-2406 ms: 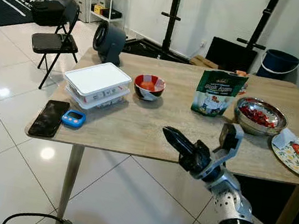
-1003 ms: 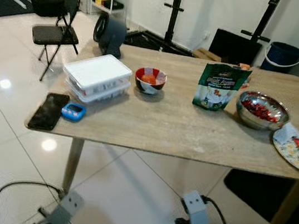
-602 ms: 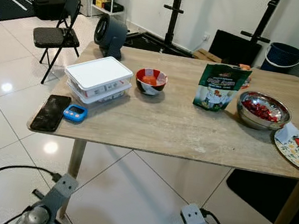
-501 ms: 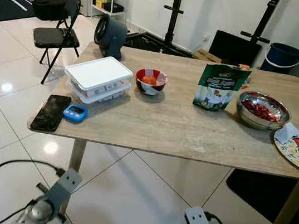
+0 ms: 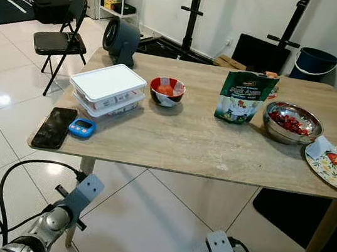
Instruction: Restocking fridge
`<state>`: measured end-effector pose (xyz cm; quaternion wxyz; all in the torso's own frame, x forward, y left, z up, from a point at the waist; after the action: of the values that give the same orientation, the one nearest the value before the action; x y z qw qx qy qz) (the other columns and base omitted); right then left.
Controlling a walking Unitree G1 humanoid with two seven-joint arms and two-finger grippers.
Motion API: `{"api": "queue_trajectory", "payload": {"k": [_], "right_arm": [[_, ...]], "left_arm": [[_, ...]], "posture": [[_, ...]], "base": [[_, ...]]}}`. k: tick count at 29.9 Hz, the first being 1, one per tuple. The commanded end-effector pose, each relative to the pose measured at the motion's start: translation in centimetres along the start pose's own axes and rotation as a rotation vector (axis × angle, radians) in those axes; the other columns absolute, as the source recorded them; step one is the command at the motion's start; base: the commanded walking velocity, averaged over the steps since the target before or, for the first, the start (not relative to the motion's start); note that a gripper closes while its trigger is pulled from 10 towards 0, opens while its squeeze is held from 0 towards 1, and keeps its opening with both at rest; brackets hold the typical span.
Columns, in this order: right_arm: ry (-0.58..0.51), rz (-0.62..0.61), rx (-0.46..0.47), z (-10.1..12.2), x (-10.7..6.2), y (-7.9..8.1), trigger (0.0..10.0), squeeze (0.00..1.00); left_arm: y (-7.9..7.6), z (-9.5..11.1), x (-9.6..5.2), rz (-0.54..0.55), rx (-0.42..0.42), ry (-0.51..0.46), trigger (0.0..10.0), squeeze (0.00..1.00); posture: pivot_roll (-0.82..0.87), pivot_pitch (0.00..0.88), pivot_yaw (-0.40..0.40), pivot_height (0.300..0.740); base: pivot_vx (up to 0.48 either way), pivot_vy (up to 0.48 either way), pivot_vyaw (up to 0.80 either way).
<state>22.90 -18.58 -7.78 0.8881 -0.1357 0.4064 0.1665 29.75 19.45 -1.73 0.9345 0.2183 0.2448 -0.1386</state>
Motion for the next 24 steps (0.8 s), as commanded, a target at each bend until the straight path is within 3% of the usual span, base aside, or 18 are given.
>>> {"api": "queue_trajectory", "payload": {"k": [1,2,3,5,7,9,10,11,13,14,17,20,23,24], "right_arm": [[0.003,0.002,-0.010,0.0,0.0,0.1,10.0,0.00],[0.003,0.002,-0.010,0.0,0.0,0.1,10.0,0.00],[-0.001,0.004,-0.018,0.1,0.0,0.0,10.0,0.00],[-0.002,0.004,-0.020,0.1,0.0,-0.1,10.0,0.00],[-0.002,-0.004,-0.020,0.0,-0.2,-0.5,10.0,0.00],[-0.002,-0.006,-0.020,0.0,-0.2,-0.7,10.0,0.00],[0.005,-0.017,-0.021,-0.3,-0.3,-1.0,10.0,0.00],[0.009,-0.020,-0.019,-0.4,-0.4,-1.1,10.0,0.00],[0.011,-0.022,-0.018,-0.5,-0.4,-1.1,10.0,0.00],[0.015,-0.017,-0.020,-0.6,-0.4,-1.1,10.0,0.00],[0.014,-0.015,-0.020,-0.6,-0.5,-1.1,10.0,0.00],[0.032,-0.025,-0.028,-1.0,-0.6,-1.4,10.0,0.00],[0.030,-0.018,-0.034,-1.0,-0.6,-1.4,10.0,0.00],[0.033,-0.012,-0.045,-1.0,-0.6,-1.4,10.0,0.00]], "left_arm": [[-0.9,1.5,0.4,-0.039,0.030,-0.070,10.0,0.00],[-0.9,1.5,0.4,-0.039,0.030,-0.070,10.0,0.00],[-1.7,4.4,0.8,-0.087,0.092,-0.202,10.0,0.00],[-2.0,5.4,0.8,-0.102,0.117,-0.246,10.0,0.00],[-3.0,8.7,0.7,-0.165,0.205,-0.396,10.0,0.00],[-3.3,9.7,0.6,-0.182,0.227,-0.440,10.0,0.00],[-5.3,12.9,-0.2,-0.262,0.347,-0.600,10.0,0.00],[-6.5,13.7,-0.7,-0.301,0.384,-0.651,10.0,0.00],[-7.2,14.1,-0.9,-0.326,0.404,-0.681,10.0,0.00],[-10.0,14.1,-1.9,-0.454,0.454,-0.728,10.0,0.00],[-11.1,14.1,-2.3,-0.506,0.471,-0.743,10.0,0.00],[-14.0,12.0,-3.4,-0.715,0.570,-0.698,10.0,0.00],[-13.9,11.8,-3.3,-0.686,0.596,-0.689,10.0,0.00],[-13.4,12.1,-2.8,-0.593,0.607,-0.703,10.0,0.00]], "posture": [[0.02,0.015,-0.019,0.740],[0.02,0.015,-0.019,0.740],[0.02,0.022,-0.020,0.740],[0.02,0.022,-0.020,0.740],[0.02,0.016,-0.020,0.740],[0.02,0.016,-0.020,0.740],[0.01,0.026,-0.021,0.740],[0.01,0.027,-0.020,0.740],[0.01,0.027,-0.020,0.740],[0.00,0.025,-0.020,0.740],[0.00,0.027,-0.019,0.740],[0.01,0.020,-0.026,0.740],[0.02,0.018,-0.033,0.740],[0.01,0.016,-0.037,0.740]], "base": [[0.000,0.000,0.00],[0.000,0.000,0.00],[0.000,0.000,0.00],[0.000,0.000,0.00],[0.000,0.000,0.00],[0.000,0.000,0.00],[0.000,0.000,0.00],[0.000,0.000,0.00],[0.000,0.000,0.00],[0.000,0.000,0.00],[0.000,0.000,0.00],[0.000,0.000,0.00],[0.000,0.000,0.00],[0.000,0.000,0.00]]}}
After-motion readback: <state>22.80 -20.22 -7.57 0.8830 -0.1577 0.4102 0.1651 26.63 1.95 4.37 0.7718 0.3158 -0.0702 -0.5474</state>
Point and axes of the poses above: a point about 5 cm out from each wrist's last joint towards the gripper, its own x axis pointing out of the wrist towards the gripper, its own z axis along the axis of the wrist's last joint, y = z × x, the point moved 2 cm from there along x, pointing out of the wrist towards the gripper, and after that the axes turned 7 degrees about -x, right-handed, at the moved point
